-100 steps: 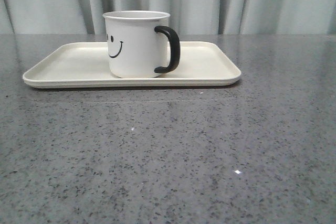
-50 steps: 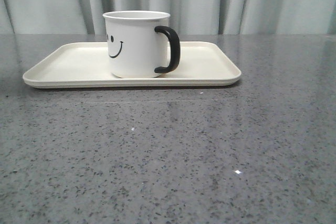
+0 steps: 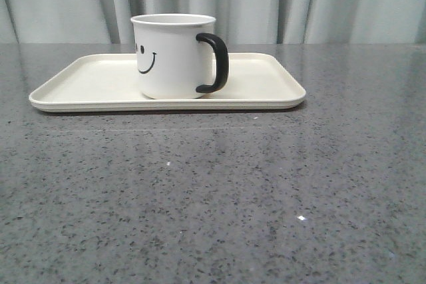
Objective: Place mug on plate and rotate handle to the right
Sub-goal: 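Move the right gripper above the mug on the tray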
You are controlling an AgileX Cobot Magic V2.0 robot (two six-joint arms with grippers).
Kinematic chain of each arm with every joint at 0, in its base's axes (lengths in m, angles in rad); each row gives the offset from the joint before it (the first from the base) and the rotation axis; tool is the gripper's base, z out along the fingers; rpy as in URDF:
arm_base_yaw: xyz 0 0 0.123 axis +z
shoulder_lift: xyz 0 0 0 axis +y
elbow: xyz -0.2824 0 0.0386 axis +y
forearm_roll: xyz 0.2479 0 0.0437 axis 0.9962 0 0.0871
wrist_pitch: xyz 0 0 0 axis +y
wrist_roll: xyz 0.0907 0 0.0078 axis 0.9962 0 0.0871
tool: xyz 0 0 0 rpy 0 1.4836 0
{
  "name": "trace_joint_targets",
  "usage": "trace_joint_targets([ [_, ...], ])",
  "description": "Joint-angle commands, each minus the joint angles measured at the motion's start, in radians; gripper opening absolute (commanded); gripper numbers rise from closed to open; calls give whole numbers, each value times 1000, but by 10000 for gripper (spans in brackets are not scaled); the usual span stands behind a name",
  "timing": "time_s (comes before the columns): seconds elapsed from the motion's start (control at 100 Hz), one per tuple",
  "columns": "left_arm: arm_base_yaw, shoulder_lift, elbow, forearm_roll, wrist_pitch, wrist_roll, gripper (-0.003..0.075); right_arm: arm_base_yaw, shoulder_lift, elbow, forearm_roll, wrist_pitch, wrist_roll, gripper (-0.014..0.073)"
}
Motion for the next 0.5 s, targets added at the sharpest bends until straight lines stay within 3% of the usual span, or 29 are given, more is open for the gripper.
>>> trace_joint_targets([
  [0.0,1,-48,20,-10,-69,-7,430,-8,13,-33,-2,-73,-3,574],
  [0.49,1,-97,62,-10,-69,-7,430,-7,17,-33,26,-141,-3,574],
])
